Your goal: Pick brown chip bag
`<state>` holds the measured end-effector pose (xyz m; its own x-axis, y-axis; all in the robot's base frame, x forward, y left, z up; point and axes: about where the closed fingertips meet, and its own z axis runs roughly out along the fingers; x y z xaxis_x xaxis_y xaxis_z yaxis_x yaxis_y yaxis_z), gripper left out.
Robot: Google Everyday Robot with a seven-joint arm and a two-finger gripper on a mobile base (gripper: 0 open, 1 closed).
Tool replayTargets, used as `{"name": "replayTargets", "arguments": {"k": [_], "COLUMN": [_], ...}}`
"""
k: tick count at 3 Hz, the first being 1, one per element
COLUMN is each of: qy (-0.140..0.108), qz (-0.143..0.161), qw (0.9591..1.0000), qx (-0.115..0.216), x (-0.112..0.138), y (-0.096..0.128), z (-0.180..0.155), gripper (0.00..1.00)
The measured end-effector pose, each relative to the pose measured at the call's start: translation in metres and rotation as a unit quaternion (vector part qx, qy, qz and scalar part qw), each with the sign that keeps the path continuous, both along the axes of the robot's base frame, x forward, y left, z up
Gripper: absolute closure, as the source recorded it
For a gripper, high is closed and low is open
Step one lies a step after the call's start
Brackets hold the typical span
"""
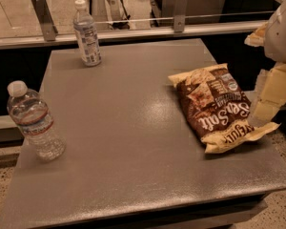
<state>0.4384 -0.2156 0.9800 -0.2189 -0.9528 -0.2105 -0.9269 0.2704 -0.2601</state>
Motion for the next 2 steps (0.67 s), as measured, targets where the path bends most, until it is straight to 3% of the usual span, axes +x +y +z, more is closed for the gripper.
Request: {"name": "replayTargets", "arguments": {"k": [1, 2], "qy": [-0.001, -0.016], "qz": [0.0, 0.002], "qw": [1.0, 0.9998], "qx": [0.0, 0.013], "x": [0.0, 0.019], "y": [0.0, -0.002], "z": [0.0, -0.012], "gripper": [0.0, 0.0]}}
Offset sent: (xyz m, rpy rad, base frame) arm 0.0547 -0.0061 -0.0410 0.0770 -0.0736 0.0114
